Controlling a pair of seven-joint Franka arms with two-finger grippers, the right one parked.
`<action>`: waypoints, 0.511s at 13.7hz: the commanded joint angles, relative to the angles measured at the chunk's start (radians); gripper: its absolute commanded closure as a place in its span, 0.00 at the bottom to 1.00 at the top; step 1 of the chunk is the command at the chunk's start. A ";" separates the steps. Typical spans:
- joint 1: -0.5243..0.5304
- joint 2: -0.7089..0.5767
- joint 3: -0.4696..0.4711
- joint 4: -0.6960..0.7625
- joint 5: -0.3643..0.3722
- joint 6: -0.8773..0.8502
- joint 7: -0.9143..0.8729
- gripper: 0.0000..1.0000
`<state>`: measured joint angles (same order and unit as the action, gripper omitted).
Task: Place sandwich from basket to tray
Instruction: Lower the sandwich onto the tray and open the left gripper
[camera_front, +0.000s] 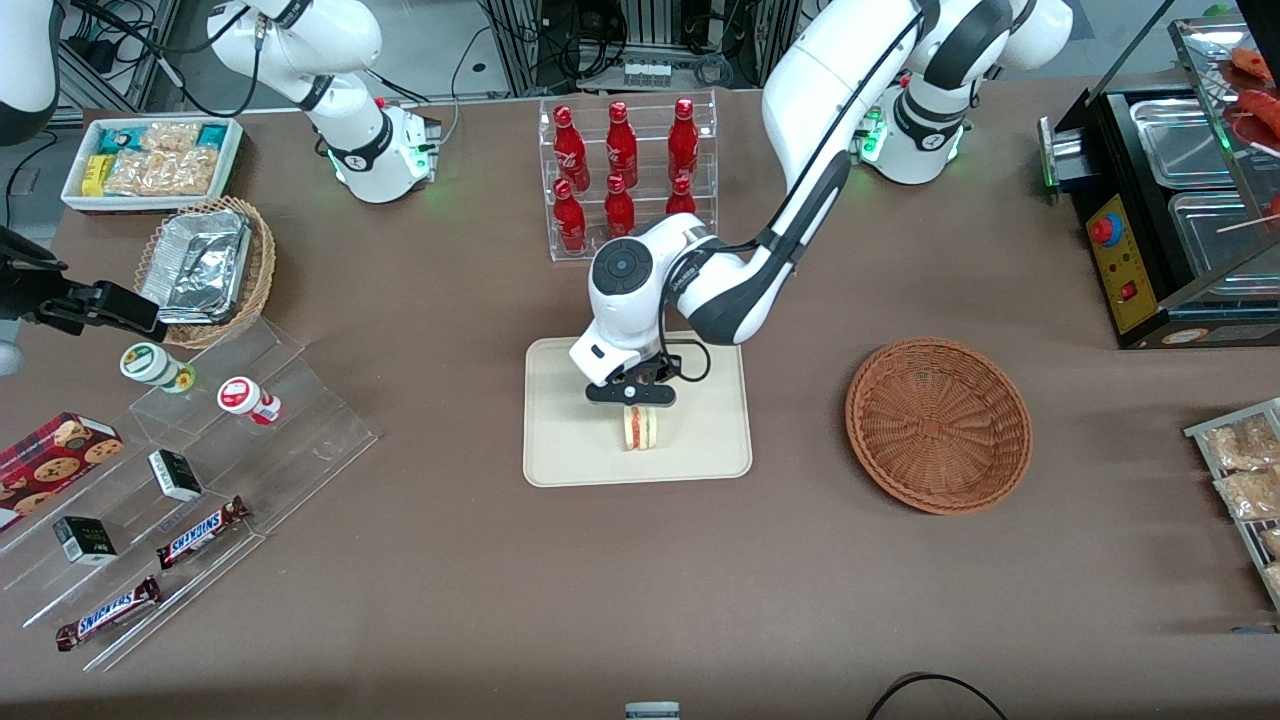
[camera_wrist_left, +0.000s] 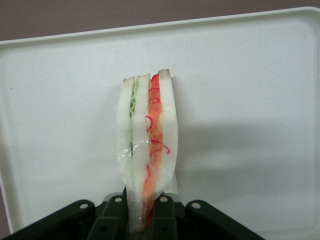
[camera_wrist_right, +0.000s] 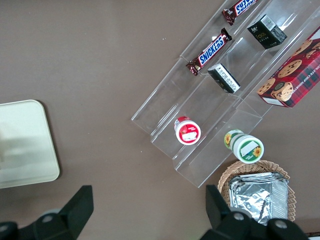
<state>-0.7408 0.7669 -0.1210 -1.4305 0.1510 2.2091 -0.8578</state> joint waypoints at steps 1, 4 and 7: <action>-0.020 0.026 0.015 0.033 0.022 0.018 -0.035 1.00; -0.020 0.028 0.015 0.035 0.025 0.018 -0.050 0.11; -0.019 0.014 0.015 0.035 0.035 0.017 -0.060 0.00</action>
<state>-0.7420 0.7804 -0.1209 -1.4218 0.1623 2.2296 -0.8808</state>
